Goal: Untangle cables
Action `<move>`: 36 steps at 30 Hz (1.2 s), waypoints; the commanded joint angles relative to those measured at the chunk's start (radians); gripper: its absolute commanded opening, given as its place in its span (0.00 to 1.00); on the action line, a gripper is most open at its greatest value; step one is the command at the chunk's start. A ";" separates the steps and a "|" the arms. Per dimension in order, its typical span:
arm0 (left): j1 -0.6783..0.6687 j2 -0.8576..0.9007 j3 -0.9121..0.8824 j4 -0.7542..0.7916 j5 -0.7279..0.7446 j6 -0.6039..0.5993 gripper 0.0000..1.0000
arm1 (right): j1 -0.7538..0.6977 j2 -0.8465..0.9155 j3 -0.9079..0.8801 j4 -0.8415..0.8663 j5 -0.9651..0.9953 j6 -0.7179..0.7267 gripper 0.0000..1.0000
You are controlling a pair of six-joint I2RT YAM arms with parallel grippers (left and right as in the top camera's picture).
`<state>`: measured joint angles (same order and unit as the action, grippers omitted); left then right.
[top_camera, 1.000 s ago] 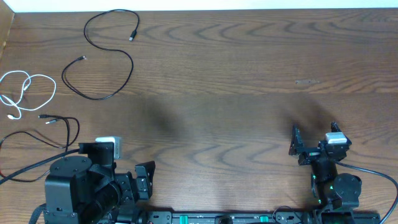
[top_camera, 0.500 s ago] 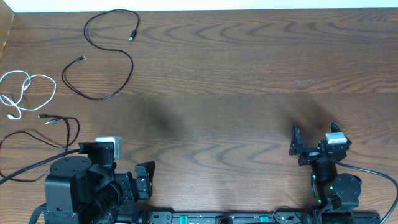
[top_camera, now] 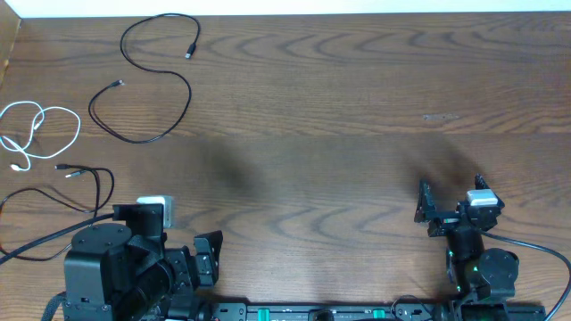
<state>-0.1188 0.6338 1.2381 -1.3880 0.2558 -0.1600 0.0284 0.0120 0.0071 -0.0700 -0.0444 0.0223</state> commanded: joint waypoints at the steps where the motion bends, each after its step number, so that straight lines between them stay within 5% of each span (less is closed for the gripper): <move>1: -0.003 -0.002 -0.001 -0.003 -0.006 -0.002 0.98 | -0.004 -0.006 -0.002 -0.005 0.012 0.014 0.99; 10: -0.021 -0.014 -0.009 0.009 -0.010 -0.038 0.98 | -0.004 -0.006 -0.002 -0.005 0.012 0.014 0.99; 15: -0.022 -0.048 -0.066 0.105 -0.021 0.057 0.98 | -0.004 -0.006 -0.002 -0.005 0.012 0.014 0.99; 36: 0.018 -0.582 -0.790 0.916 0.020 0.174 0.98 | -0.004 -0.006 -0.002 -0.005 0.012 0.014 0.99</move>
<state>-0.1154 0.0921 0.5091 -0.5209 0.2642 -0.0029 0.0284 0.0116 0.0071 -0.0704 -0.0441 0.0223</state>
